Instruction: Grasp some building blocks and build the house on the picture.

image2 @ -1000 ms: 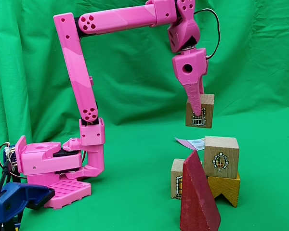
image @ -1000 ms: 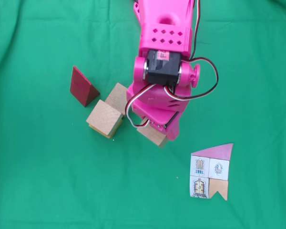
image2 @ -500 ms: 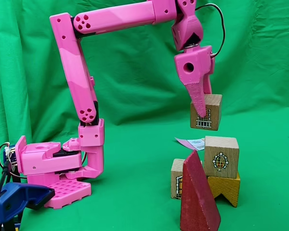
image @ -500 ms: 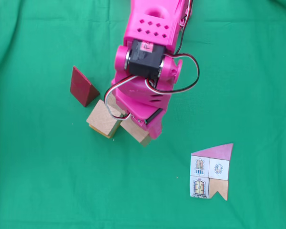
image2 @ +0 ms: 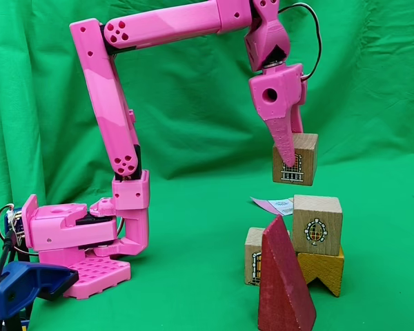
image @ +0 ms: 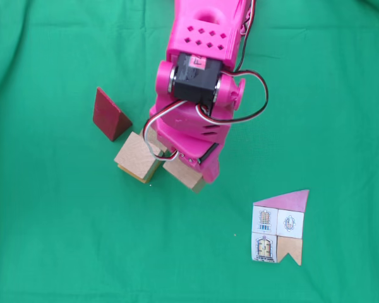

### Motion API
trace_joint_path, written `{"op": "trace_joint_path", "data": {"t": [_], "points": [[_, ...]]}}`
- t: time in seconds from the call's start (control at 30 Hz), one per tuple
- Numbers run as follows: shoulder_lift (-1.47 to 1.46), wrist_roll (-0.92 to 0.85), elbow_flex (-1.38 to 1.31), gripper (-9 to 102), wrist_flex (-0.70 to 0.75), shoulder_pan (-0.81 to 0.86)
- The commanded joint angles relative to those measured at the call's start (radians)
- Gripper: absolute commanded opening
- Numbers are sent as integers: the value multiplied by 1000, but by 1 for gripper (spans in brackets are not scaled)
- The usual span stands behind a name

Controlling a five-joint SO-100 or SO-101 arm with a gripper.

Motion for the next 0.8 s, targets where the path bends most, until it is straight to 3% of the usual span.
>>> {"op": "trace_joint_path", "data": {"t": [0.0, 0.77], "points": [[52, -87, -28, 20, 3, 11], [123, -115, -25, 20, 0, 11]]}}
